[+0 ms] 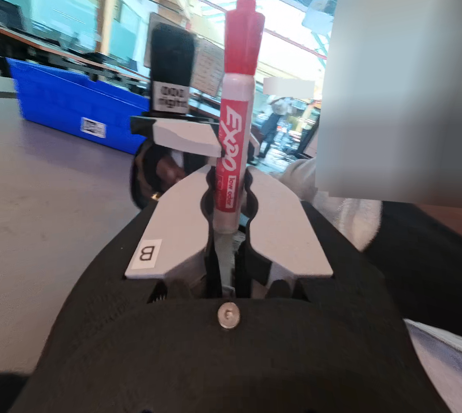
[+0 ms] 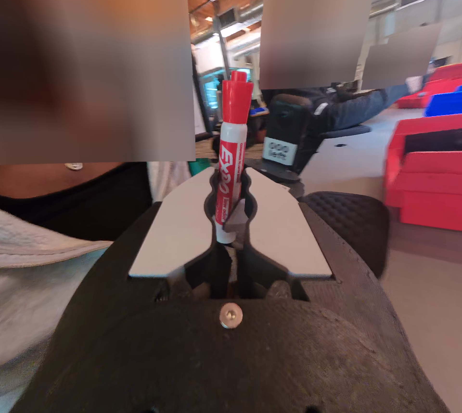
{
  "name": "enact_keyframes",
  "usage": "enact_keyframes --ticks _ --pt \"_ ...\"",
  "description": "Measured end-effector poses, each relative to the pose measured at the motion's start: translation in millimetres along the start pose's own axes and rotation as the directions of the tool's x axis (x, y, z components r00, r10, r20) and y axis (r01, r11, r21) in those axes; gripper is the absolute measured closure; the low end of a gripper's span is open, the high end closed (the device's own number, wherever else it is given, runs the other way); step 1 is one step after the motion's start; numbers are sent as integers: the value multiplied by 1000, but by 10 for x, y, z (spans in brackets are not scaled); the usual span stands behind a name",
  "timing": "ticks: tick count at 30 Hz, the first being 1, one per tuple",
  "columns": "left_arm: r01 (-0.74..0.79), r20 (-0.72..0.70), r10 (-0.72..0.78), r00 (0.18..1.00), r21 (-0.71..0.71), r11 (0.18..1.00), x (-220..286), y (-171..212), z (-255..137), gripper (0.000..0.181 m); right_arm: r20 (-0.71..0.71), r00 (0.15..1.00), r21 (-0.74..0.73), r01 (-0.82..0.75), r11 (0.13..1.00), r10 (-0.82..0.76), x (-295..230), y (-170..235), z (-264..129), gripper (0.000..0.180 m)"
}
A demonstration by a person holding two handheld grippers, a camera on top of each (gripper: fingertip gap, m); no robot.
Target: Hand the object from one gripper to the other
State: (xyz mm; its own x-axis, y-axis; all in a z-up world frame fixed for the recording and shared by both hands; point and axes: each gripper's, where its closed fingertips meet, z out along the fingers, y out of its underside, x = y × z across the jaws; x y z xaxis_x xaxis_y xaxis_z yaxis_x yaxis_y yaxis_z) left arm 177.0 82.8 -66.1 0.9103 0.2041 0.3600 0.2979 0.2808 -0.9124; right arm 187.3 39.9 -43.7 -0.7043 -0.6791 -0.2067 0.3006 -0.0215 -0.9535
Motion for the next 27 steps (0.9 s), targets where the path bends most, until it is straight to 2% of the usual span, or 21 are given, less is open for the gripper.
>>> enact_keyframes --ticks 1,4,5,6,7,9,11,14,17,19,21,22,25,27 --pt "-29 69 28 997 13 1000 -90 -25 -12 149 -50 998 -3 39 999 -39 55 -11 -14 161" --pt "-177 273 171 947 -1 984 -313 -79 -76 136 -179 976 3 128 992 -126 196 -57 -58 161" --pt "-227 307 222 925 -20 974 -335 -83 -88 142 -217 966 11 145 989 -140 239 -75 -72 161" --pt "-260 317 258 913 -37 965 -332 -78 -93 159 -241 960 18 151 988 -142 271 -86 -85 160" --pt "-260 319 260 912 -42 965 -333 -75 -93 161 -243 960 25 147 989 -137 274 -90 -86 160" --pt "-185 236 186 954 -28 982 -254 -49 -72 161 -211 970 31 130 991 -121 238 -83 -66 160" --pt "-94 93 94 991 -7 996 -96 -21 -47 162 -147 985 50 99 994 -90 156 -87 -36 159" --pt "35 -110 -40 993 -49 998 148 70 -3 161 -32 999 50 -8 999 9 42 -58 3 160" --pt "33 -116 -40 992 -64 997 154 120 33 161 78 996 16 -52 999 51 -102 -2 36 160" --pt "18 -53 -21 998 -49 999 60 100 26 160 42 999 -5 -3 1000 3 -73 10 30 159" --pt "-22 67 22 998 -11 1000 -109 33 -5 151 -60 995 -8 75 997 -75 40 -11 1 156" --pt "-56 125 54 991 7 998 -177 -8 -23 147 -108 989 -6 104 995 -104 96 -30 -18 161" --pt "-207 317 201 927 -14 978 -359 -73 -71 134 -200 970 47 149 988 -137 198 -128 -79 161" --pt "-305 407 305 861 -66 950 -428 -92 -90 134 -248 960 71 151 986 -130 264 -170 -123 160"
